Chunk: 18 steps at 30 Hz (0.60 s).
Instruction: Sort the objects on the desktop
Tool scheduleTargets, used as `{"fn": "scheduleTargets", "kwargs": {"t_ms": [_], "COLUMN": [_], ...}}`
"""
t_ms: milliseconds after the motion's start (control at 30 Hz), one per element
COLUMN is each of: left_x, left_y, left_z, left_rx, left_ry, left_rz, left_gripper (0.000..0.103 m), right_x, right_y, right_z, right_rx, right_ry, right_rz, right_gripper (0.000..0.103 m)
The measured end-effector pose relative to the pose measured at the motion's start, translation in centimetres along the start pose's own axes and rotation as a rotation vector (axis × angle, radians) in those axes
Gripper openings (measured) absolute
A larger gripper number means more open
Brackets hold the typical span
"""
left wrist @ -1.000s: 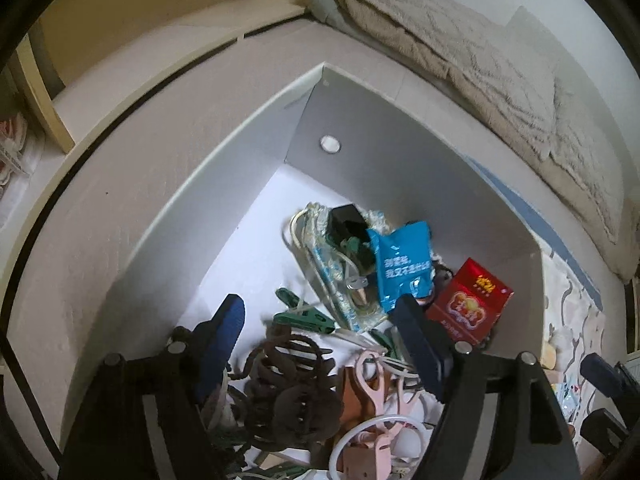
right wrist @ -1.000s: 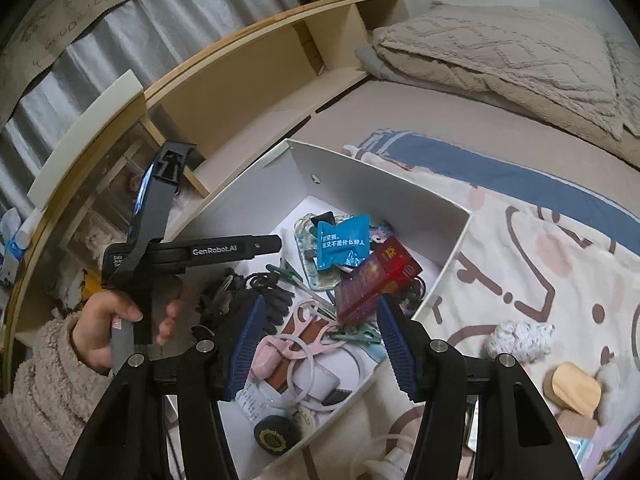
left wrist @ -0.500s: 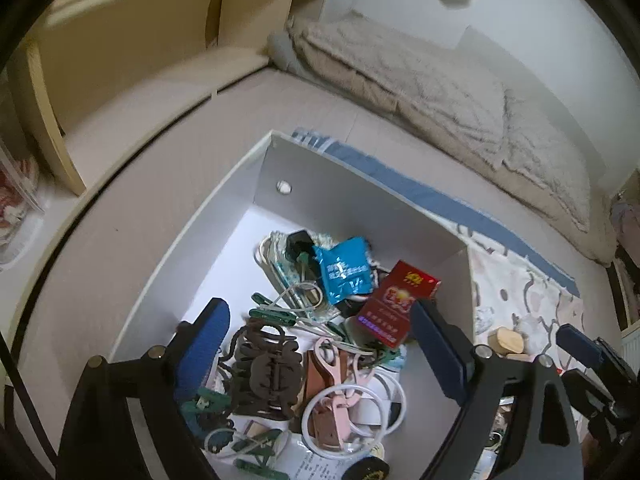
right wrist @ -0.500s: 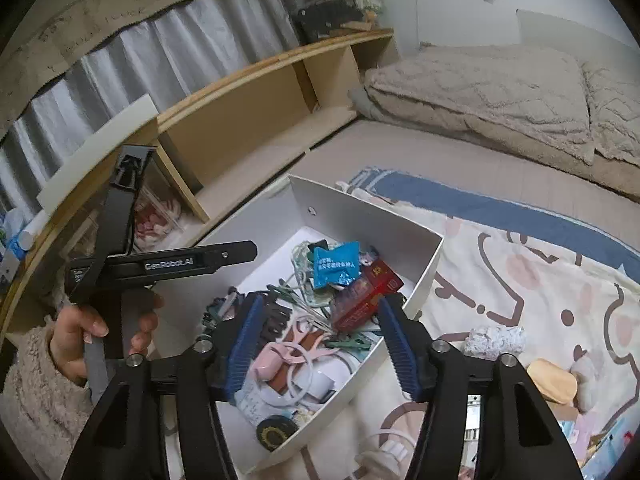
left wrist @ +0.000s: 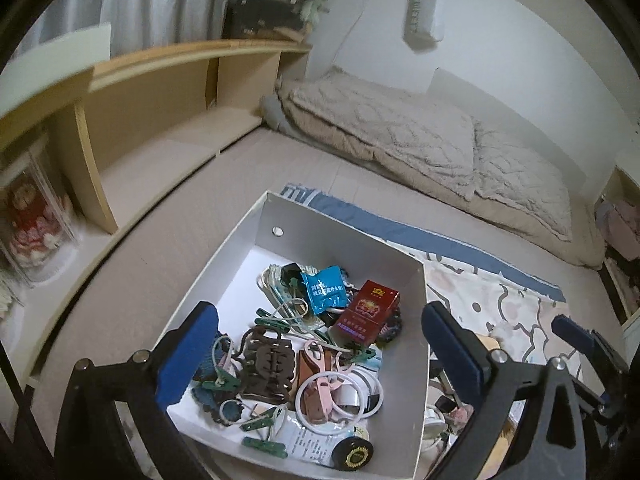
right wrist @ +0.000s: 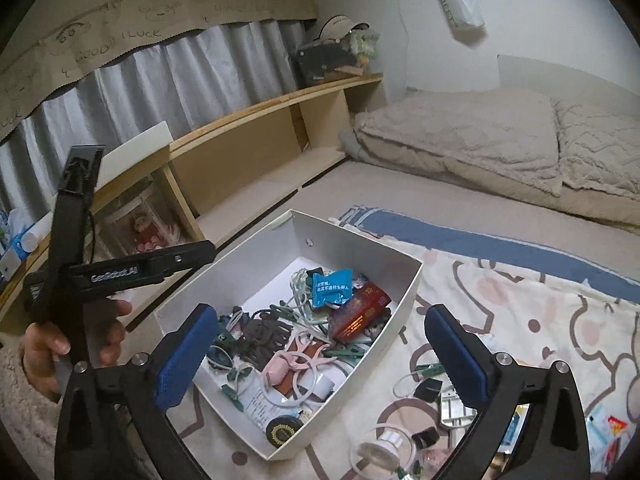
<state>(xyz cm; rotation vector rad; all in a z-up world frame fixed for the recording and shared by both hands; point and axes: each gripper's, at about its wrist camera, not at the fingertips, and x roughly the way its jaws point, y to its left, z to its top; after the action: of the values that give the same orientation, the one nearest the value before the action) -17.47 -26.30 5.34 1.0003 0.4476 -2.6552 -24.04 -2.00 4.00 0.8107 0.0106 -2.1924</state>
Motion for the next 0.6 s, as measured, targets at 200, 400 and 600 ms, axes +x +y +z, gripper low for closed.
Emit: {"fn": "scheduleTargets", "kwargs": {"t_ms": [200,400,600], "left_x": [-3.2,-5.4,-7.5], "left_y": [-1.3,-2.8,-4.0], "left_z": [-1.4,-3.2,-5.1], "left_rx": [0.067,0.131,0.178], "left_ry": [-0.057,-0.067,-0.088], "left_rz": [-0.01,-0.049,-0.06], "left_gripper": [0.102,0.102,0.102], "right_x": [-2.4,-4.6,-6.3], "right_y": [0.9,1.6,1.7], "right_z": [-0.7,-1.8,-3.3], "right_rx": [-0.009,-0.019,-0.006], "right_ry": [-0.037,-0.062,-0.075], "right_rz": [-0.028,-0.063,-0.098], "right_gripper": [0.103,0.103,0.103]}}
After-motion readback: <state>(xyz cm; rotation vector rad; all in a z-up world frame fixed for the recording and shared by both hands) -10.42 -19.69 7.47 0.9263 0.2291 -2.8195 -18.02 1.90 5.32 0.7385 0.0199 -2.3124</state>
